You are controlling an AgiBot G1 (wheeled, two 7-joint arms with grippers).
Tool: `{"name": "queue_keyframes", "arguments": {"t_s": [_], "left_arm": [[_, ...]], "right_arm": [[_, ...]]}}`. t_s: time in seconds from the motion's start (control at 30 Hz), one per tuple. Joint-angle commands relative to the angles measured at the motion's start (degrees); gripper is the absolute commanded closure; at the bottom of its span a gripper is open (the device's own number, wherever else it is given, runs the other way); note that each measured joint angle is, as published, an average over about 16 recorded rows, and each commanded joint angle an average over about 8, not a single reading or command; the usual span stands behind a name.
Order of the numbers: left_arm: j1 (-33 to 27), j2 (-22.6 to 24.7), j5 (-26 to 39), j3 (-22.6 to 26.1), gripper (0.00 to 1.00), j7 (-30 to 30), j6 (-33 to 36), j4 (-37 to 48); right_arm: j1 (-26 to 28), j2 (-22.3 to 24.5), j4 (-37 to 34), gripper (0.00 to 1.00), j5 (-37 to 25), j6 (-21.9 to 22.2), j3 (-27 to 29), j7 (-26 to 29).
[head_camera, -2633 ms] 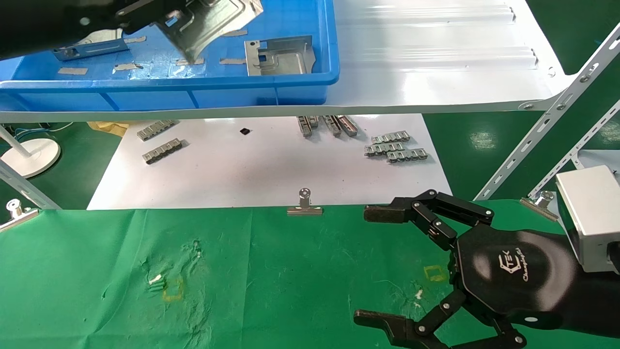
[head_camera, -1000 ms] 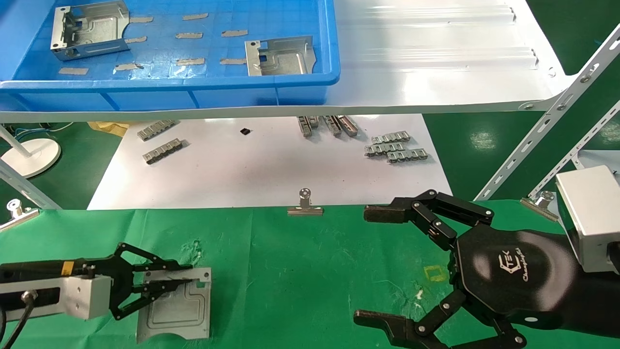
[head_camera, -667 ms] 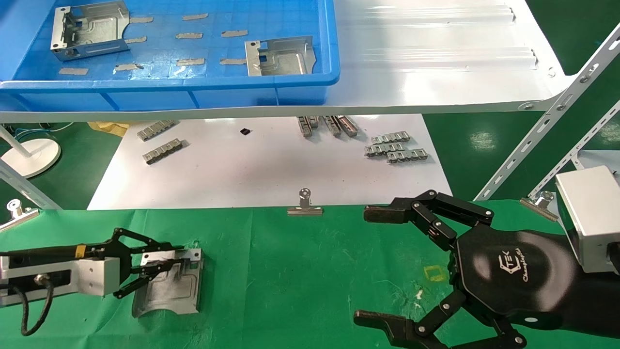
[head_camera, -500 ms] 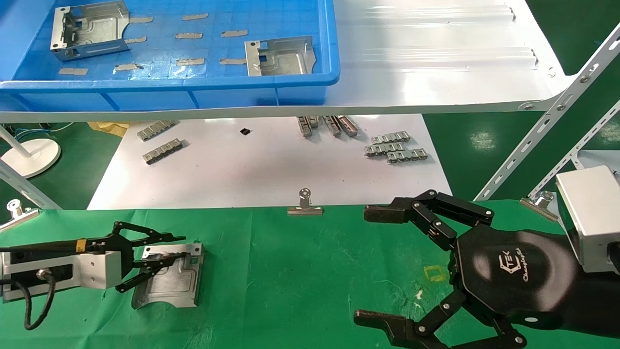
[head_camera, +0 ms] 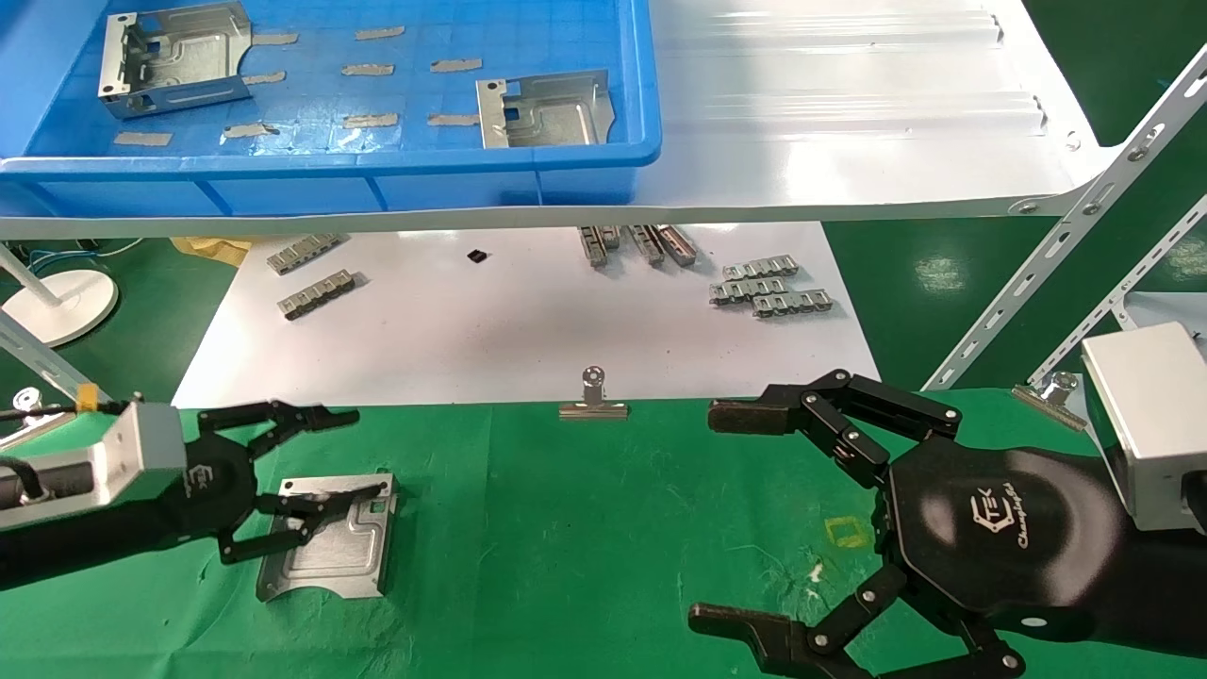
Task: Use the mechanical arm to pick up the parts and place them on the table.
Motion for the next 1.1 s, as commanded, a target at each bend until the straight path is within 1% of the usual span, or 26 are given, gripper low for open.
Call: {"name": "queue_keyframes", "arguments": {"t_s": [0.03, 0.1, 0.3, 0.43, 1.1], "left_arm": [[0.8, -0.2, -1.8, -0.4, 0.0, -4.5, 0.1, -0.4], [1.1, -0.3, -2.4, -0.6, 0.0, -5.5, 0.2, -0.4], [1.0, -0.3, -1.9, -0.5, 0.0, -4.0, 0.0, -0.6], [1.3, -0.5, -1.7, -1.0, 0.0, -4.8, -0.2, -2.1], [7.7, -3.8, -4.1, -8.7, 0.0, -22.4, -2.1, -22.5]], "right_arm": [[0.0, 0.0, 0.0, 0.0, 0.0, 0.0, 0.0, 0.0], [0.0, 0.0, 0.0, 0.0, 0.0, 0.0, 0.0, 0.0], [0.0, 0.0, 0.0, 0.0, 0.0, 0.0, 0.0, 0.0], [0.0, 0.0, 0.0, 0.0, 0.0, 0.0, 0.0, 0.0], [0.0, 0.0, 0.0, 0.0, 0.0, 0.0, 0.0, 0.0]]}}
